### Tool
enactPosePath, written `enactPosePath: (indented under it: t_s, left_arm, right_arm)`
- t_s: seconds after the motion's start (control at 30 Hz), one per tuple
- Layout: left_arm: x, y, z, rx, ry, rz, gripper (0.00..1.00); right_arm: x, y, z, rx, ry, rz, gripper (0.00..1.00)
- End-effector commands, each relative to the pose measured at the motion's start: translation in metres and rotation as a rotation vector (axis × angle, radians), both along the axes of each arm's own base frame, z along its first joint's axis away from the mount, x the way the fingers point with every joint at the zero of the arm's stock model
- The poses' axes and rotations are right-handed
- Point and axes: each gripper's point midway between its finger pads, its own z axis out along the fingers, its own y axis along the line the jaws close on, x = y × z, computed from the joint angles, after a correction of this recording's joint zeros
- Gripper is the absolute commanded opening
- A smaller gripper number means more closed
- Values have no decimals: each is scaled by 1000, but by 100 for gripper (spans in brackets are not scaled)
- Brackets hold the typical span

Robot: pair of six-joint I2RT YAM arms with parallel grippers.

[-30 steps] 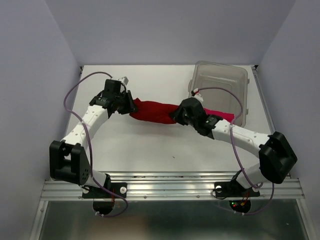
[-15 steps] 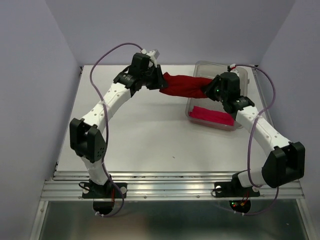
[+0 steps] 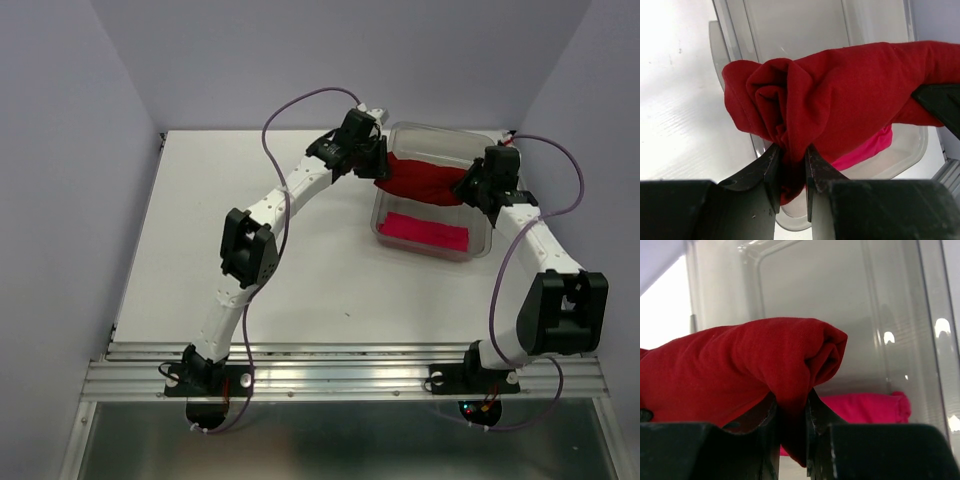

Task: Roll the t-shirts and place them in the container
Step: Place the T-shirt in the bin.

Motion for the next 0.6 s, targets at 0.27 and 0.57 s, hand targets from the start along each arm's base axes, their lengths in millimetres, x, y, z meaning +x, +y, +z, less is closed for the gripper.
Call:
enactPosePath:
  t_s: [0.27,0.57]
  left_arm:
    - [11,-45,-22,-23,-80,-72,0]
    - [26,-43,-68,68,-97,-25,0]
  right_arm:
    - [5,-63,-52,-84,104,-59,1]
    - [12,-67,-86,-86,175,-37,1]
